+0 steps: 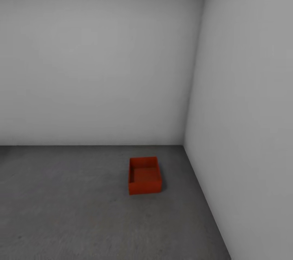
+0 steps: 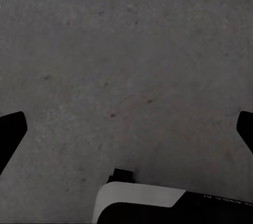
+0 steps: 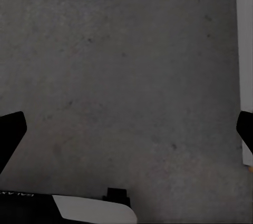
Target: Move the two storage containers from the living room to the garage. In the garage, place one container on the floor and stack the other container on top of it (either order is fine).
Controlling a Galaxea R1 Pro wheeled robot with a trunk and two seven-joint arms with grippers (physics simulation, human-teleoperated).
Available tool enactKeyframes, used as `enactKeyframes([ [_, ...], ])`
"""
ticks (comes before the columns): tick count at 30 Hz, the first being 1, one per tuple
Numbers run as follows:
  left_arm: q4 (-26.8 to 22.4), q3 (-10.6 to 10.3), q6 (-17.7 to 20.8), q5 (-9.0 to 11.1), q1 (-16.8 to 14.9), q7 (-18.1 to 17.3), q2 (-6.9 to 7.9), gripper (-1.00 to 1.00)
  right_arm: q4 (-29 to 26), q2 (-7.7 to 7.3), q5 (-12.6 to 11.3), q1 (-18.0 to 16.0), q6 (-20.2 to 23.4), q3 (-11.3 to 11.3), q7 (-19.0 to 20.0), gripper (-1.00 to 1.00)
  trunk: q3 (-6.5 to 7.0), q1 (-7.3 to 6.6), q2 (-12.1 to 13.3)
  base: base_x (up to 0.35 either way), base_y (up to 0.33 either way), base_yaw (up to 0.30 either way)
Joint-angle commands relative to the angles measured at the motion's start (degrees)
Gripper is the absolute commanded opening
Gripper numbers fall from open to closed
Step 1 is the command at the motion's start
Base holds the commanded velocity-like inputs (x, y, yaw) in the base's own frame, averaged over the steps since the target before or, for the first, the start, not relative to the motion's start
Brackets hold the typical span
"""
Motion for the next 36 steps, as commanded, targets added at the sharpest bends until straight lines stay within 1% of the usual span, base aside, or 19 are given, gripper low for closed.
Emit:
enactKeyframes([
  [1,0.2,0.1,-0.4,-0.1,-0.1,0.2,-0.01,1.0,0.1,-0.02,0.2,-0.1,-0.2,0.2,-0.1,1.0,0.08,-0.24,0.3,-0.33,0.0,0.0],
  [9,0.2,0.1,-0.4,-0.1,-0.1,0.2,-0.01,1.0,0.1,0.0,0.2,-0.1,-0.2,0.2,-0.1,1.0,1.52,-2.0,3.5,-0.299,0.0,0.0],
  [36,0.2,0.1,-0.4,-0.1,-0.1,0.1,-0.01,1.0,0.1,-0.02,0.4,-0.1,-0.2,0.3,-0.1,1.0,1.52,-2.0,3.5,-0.002,0.0,0.0],
])
